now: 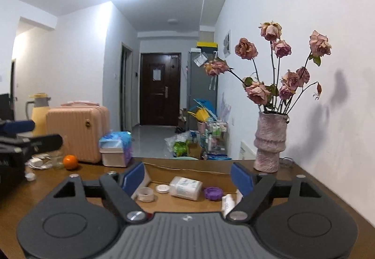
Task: Organize rigid objects
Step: 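Withdraw both grippers from the box back over the table, then move the left gripper toward the blue cap while the right gripper approaches the cream plug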
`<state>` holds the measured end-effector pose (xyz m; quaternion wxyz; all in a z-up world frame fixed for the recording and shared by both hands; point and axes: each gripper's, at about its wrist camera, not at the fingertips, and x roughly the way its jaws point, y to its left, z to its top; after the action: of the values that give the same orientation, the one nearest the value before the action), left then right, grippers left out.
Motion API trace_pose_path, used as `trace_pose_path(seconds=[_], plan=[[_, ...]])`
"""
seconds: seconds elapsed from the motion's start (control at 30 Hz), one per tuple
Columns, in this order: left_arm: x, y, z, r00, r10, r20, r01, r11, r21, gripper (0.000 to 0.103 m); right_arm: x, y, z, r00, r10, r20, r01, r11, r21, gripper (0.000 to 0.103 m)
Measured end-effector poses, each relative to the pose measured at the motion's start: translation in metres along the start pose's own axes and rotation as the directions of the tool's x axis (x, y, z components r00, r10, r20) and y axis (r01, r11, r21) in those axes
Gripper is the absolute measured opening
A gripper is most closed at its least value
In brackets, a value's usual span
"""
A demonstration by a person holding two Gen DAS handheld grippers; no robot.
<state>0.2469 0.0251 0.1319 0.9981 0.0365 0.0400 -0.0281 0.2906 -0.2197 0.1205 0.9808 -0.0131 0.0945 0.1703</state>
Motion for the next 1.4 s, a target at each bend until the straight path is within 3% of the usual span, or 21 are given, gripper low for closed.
trace_pose_path(seconds=[0.2,0.53,0.73,0.87,1.03,1.4], plan=[[-0.042,0.001,-0.021,0.999,0.011,0.035,-0.011,1.000,0.002,0.103,-0.034,0.021,-0.029,0.998,0.009,0.068,-0.007,0.999,-0.033,0.088],[-0.105,-0.009,-0.062,0.997,0.051,0.056,-0.053,0.998,0.028,0.103,-0.080,0.044,-0.078,0.998,0.041,0.045,-0.040,0.999,-0.017,0.089],[-0.142,-0.011,-0.092,0.992,0.113,0.062,-0.110,0.993,-0.051,0.103,-0.119,0.056,-0.111,0.997,-0.011,0.081,0.013,1.000,-0.024,0.092],[-0.164,-0.008,-0.110,0.990,0.134,0.053,-0.129,0.988,-0.083,0.103,-0.142,0.055,-0.133,0.998,-0.008,0.062,0.006,1.000,0.021,0.092],[-0.166,-0.012,-0.126,0.998,0.053,-0.023,-0.054,0.998,-0.042,0.103,-0.159,0.059,-0.159,0.999,-0.038,0.011,0.038,0.999,0.012,0.093],[-0.132,-0.019,-0.134,0.996,0.028,-0.084,-0.030,0.999,-0.018,0.103,-0.136,0.045,-0.170,0.996,-0.059,-0.064,0.063,0.996,0.063,0.093]])
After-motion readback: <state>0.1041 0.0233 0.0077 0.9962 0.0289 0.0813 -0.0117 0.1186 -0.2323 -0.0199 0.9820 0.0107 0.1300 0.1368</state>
